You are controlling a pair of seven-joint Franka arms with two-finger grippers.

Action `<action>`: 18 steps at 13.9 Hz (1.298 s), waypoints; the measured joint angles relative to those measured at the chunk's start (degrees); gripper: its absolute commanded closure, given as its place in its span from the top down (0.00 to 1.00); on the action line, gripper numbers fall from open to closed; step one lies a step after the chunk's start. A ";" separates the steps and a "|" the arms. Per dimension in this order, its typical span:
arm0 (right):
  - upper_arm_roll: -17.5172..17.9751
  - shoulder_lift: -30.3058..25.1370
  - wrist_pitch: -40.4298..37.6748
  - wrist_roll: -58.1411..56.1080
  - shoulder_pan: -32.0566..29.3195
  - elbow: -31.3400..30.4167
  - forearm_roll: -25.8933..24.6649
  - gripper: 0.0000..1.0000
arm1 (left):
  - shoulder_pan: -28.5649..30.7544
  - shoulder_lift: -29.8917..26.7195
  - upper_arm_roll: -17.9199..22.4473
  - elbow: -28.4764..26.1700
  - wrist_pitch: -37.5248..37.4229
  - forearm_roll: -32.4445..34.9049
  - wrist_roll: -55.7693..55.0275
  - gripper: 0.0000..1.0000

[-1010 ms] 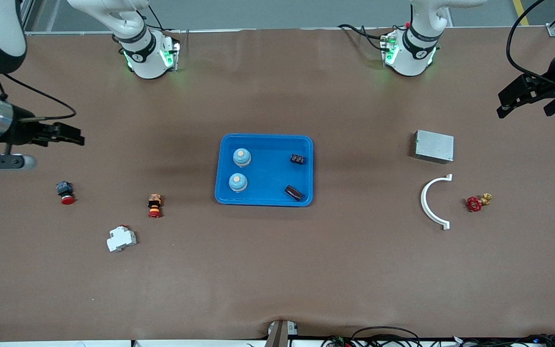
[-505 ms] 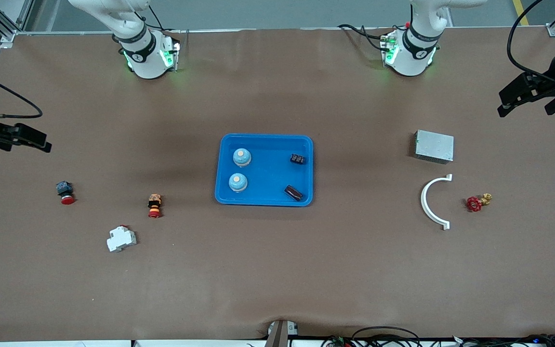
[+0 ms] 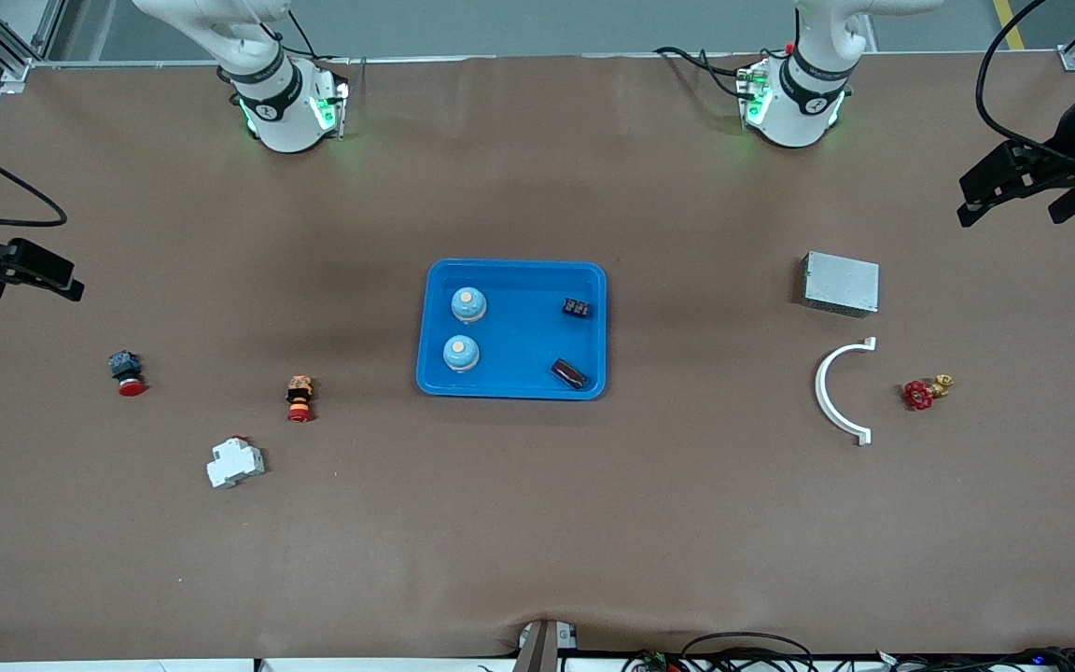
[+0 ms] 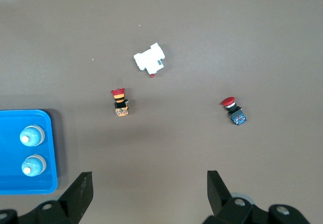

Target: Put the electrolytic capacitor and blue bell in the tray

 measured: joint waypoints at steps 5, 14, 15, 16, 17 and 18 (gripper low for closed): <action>-0.01 -4.07 4.97 0.01 -0.04 -6.05 -0.01 1.00 | 0.00 0.00 0.00 -0.05 -0.06 0.00 0.00 1.00; -0.11 -5.47 4.11 0.30 -0.35 -4.49 -0.01 1.00 | 0.00 0.00 -0.07 -0.07 -0.07 0.00 0.00 1.00; -0.12 -5.47 3.88 0.33 -0.56 -4.33 -0.01 1.00 | 0.00 0.00 -0.10 -0.07 -0.07 0.00 0.00 1.00; -0.12 -5.47 3.78 0.33 -0.85 -4.24 -0.01 1.00 | 0.00 0.00 -0.12 -0.07 -0.09 0.00 0.00 1.00; -0.12 -5.47 3.74 0.33 -1.09 -4.17 0.00 1.00 | 0.00 0.00 -0.14 -0.07 -0.17 0.00 0.03 1.00; -0.12 -5.47 3.73 0.33 -1.21 -4.12 0.01 1.00 | -0.01 0.00 -0.18 -0.07 -0.22 0.00 0.05 1.00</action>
